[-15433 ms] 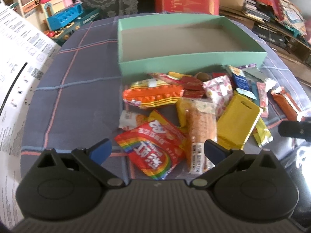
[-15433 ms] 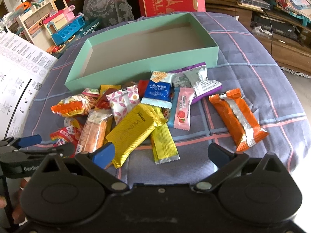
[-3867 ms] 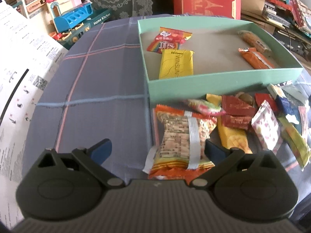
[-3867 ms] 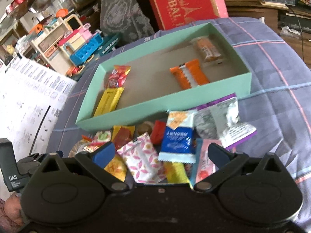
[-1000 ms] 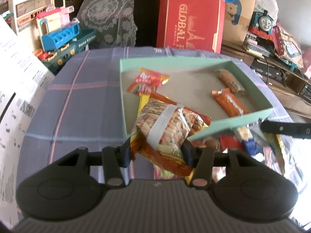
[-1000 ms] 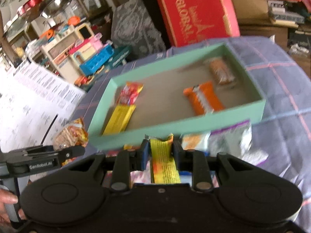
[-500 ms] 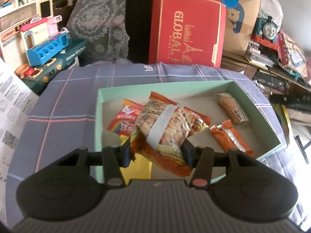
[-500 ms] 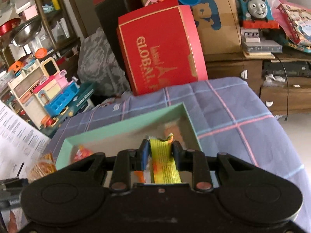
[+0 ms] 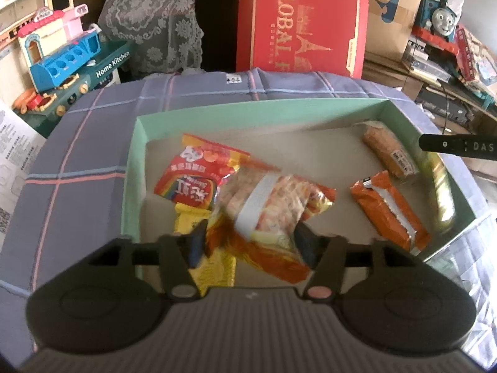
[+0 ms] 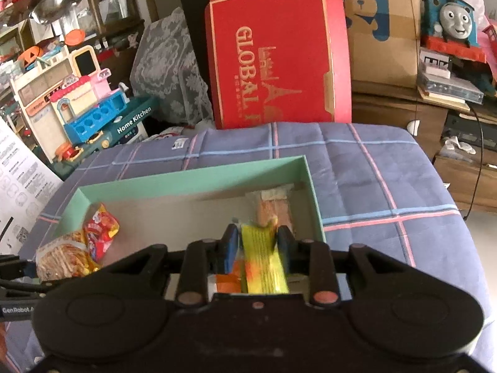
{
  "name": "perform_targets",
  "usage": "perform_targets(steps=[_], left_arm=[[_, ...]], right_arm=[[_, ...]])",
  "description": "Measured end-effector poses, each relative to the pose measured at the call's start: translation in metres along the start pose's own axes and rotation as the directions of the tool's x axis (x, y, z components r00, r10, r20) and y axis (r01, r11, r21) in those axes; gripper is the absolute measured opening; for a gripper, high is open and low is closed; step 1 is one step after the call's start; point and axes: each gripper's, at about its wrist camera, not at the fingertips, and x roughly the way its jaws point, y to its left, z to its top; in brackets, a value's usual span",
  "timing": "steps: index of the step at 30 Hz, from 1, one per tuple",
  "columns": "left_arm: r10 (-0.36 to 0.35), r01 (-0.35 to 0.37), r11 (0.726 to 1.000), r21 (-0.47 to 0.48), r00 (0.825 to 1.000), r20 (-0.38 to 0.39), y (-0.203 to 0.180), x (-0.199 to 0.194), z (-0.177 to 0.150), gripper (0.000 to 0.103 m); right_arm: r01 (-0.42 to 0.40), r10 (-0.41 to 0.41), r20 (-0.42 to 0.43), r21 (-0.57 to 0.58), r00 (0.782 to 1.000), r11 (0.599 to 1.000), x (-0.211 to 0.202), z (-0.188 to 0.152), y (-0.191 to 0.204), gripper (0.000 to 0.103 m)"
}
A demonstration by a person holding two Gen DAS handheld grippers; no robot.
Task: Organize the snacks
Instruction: 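Carry both snacks into the green box and open both tools, then move both open tools back toward the remaining snack pile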
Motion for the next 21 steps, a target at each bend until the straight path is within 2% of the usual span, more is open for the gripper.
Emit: perform_targets(steps=[1,2,4,7,13,21], left_arm=[[0.01,-0.01,1.0,0.0,1.0,0.009,-0.001,-0.002,-0.001,0.096],[0.021,-0.021,1.0,0.0,0.999,0.025,-0.001,-0.005,-0.002,0.101],[0.032,-0.032,0.999,0.002,0.999,0.043,-0.001,-0.011,-0.003,0.103],[0.032,-0.032,0.999,-0.006,0.999,0.036,0.003,-0.018,-0.005,0.103],[0.029,-0.028,0.999,-0.046,0.999,0.029,0.017,-0.038,-0.021,0.103],[0.039,-0.038,0.998,-0.05,0.999,0.02,0.031,-0.067,-0.057,0.103]], right_arm=[[-0.004,0.004,-0.004,0.009,1.0,1.0,-0.001,-0.001,0.0,0.052],[-0.006,0.006,-0.004,0.018,1.0,1.0,-0.003,-0.002,0.0,0.075],[0.002,-0.002,0.014,0.034,1.0,0.999,-0.008,-0.006,0.0,0.097],[0.0,-0.001,0.025,0.052,1.0,0.999,-0.023,-0.012,0.002,0.103],[-0.051,0.05,0.01,0.113,0.999,0.992,-0.048,-0.026,0.004,0.103],[-0.095,0.097,-0.011,0.134,0.995,0.986,-0.079,-0.051,0.02,0.103]])
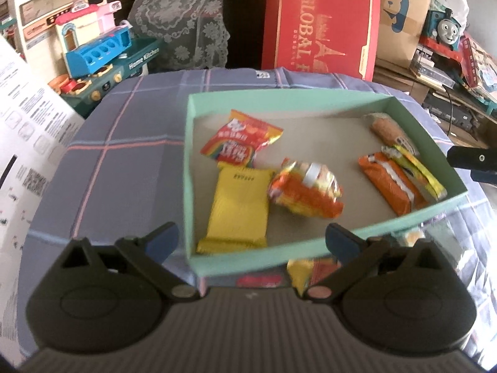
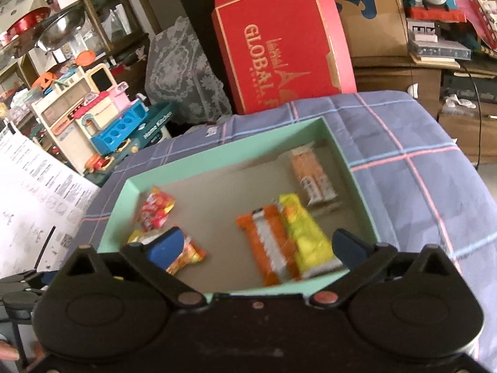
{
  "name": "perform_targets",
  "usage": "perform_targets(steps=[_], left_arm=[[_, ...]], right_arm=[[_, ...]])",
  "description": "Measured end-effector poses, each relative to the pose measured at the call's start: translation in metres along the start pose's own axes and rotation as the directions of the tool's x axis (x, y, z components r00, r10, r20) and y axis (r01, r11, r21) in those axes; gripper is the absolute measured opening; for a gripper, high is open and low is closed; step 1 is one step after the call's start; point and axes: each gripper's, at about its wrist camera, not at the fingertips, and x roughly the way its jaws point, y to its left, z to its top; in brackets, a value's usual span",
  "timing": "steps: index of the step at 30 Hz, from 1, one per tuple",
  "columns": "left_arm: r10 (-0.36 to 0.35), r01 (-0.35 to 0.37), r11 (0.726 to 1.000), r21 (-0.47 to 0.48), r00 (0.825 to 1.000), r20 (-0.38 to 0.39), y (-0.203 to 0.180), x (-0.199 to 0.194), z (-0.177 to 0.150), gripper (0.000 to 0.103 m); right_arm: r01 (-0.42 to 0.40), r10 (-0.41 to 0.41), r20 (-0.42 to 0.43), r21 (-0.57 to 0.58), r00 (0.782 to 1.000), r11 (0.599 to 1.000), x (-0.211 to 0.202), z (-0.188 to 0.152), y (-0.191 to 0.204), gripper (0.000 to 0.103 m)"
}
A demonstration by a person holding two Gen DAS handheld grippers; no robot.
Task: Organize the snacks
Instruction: 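Move both open tools back toward the remaining snack pile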
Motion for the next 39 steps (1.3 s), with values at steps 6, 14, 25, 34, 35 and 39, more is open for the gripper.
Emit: perform_targets(steps=[6,14,25,34,35,39], left_arm=[[0.013,-0.013,1.0,-0.015,1.0,-0.021,0.011,-0.014,-0.027,0.103],[0.027,-0.026,1.0,0.008,0.998,-0.058,0.013,-0.022,-0.059,0.103],[0.087,-0.092,0.995,-0.022,0.981,-0.17,0.014,-0.014,-0.094,0.103],[0.096,-0.1,0.995,-0.012,0.981,-0.169,0.007,-0.01,-0.107,0.103],[0.092,-0.096,0.995,-0.014,0.982,-0.165,0.008,-0.01,-0.109,0.103],[0.076,-0.081,0.996,-0.03,0.985,-0.152,0.017,-0.012,-0.113,0.103]], right_arm=[[-0.021,0.021,-0.022,-0.008,1.0,1.0,-0.017,-0.022,0.015,0.103],[-0.056,0.056,-0.062,0.002,0.996,0.998,-0.028,-0.05,0.026,0.103],[-0.113,0.116,-0.145,0.034,0.983,0.993,-0.03,-0.082,0.036,0.103],[-0.199,0.208,-0.22,0.064,0.953,0.978,-0.024,-0.098,0.059,0.097],[-0.209,0.22,-0.226,0.071,0.949,0.975,-0.023,-0.098,0.063,0.095],[-0.224,0.226,-0.256,0.038,0.94,0.974,-0.016,-0.101,0.082,0.08]])
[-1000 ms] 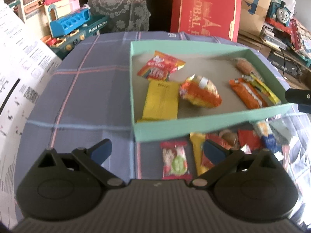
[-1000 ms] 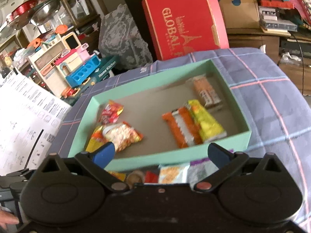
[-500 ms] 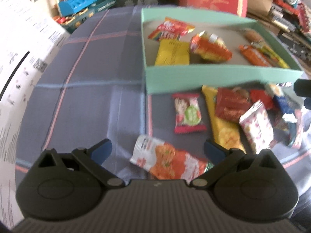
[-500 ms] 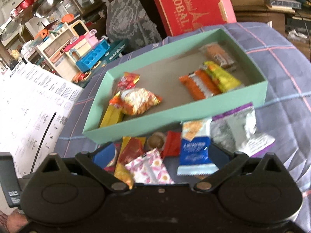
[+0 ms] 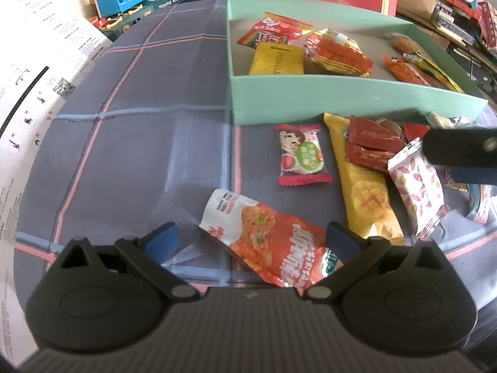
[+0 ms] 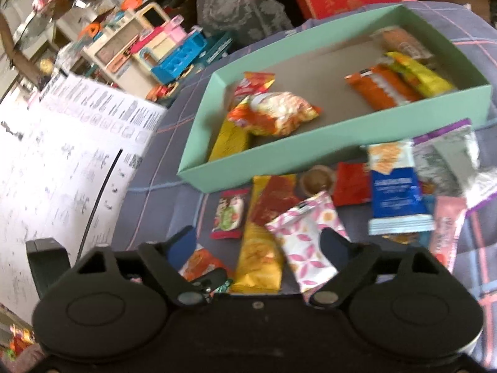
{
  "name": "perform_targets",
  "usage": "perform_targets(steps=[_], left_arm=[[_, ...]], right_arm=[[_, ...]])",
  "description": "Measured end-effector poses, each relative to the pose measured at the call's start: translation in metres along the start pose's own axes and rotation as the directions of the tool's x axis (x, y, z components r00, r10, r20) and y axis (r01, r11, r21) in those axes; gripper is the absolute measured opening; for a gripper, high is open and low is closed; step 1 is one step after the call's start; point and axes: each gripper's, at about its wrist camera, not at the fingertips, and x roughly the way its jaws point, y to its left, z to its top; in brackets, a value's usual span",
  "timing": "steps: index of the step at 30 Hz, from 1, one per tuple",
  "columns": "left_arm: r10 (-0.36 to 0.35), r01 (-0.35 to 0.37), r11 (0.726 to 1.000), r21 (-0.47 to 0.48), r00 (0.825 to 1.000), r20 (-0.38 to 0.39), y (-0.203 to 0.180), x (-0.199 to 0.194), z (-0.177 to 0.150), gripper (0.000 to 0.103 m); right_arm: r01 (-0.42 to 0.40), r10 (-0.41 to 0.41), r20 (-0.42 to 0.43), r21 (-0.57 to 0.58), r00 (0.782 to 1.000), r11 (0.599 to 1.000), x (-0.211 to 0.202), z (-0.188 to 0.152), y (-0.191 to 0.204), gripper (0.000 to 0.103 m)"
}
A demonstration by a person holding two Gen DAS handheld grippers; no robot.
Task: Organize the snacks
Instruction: 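Move both open tools back toward the remaining snack pile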
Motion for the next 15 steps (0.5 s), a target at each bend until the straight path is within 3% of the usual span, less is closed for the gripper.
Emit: perform_targets(steps=[2,8,15], left_arm=[[-0.009,0.009,1.0,-0.014,1.0,0.006,0.008,-0.001,-0.003,0.103],[-0.042,0.043,0.995,-0.089,0.999,0.02,0.04,-0.004,-0.01,0.103],[-0.046,0.048,0.989,-0.137,0.999,0.021,0.062,-0.006,-0.017,0.103]], right_arm=[[0.001,-0.001,-0.023,-0.024,1.0,1.0,0.008,-0.001,0.007,0.073],[0.029,-0.033,-0.092,-0.039,0.995,0.999,0.034,-0.009,0.017,0.071],[0.096,-0.107,-0.084,-0.125,0.991,0.987,0.051,-0.01,0.033,0.07]])
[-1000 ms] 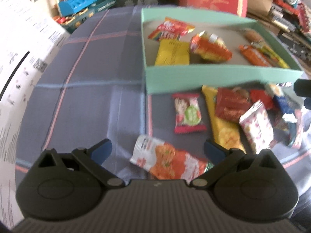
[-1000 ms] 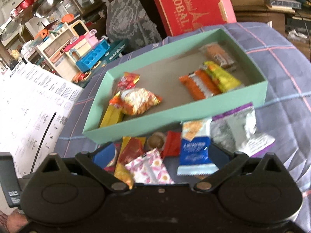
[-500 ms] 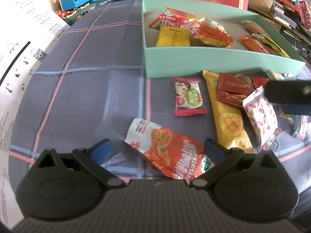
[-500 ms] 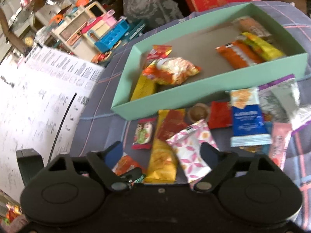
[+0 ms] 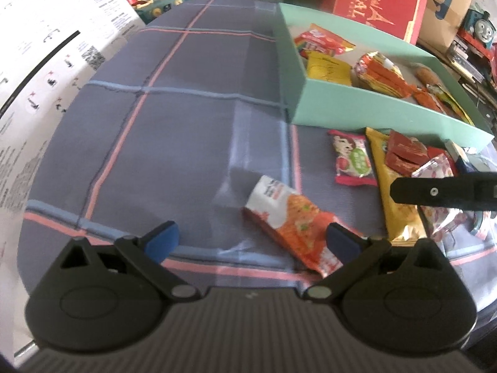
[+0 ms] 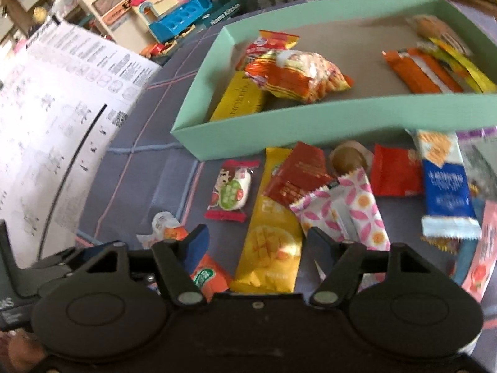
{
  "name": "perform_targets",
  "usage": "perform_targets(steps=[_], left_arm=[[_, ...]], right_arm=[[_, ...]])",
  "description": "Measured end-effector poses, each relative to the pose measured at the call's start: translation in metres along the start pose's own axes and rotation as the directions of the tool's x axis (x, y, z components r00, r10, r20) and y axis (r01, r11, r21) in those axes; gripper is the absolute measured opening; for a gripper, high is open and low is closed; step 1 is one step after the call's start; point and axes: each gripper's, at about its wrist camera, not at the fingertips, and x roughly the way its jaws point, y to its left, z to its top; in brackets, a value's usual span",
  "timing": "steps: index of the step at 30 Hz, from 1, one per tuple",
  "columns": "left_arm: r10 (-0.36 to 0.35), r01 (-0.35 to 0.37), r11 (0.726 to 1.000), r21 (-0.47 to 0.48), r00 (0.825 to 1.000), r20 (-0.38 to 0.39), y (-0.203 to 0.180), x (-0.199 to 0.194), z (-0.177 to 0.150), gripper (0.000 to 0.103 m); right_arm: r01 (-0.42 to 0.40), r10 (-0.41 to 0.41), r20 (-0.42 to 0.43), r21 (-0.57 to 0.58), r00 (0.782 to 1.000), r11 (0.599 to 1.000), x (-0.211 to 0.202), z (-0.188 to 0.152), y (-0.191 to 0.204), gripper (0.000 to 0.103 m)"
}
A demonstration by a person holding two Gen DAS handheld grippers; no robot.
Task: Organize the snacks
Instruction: 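Move both open tools back toward the remaining snack pile, then close right tool on yellow Mango packet while left tool closes on orange-white snack bag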
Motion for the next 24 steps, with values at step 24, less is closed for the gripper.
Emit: perform_targets(steps=[24], left_arm=[[-0.024,0.016,0.99,0.142,0.998,0.054,-0.038,0.005,-0.001,0.073]], right_arm=[[0.03,-0.025,-0.063,0.074,0.998,0.997,0.01,-0.001,-0.008,0.04]])
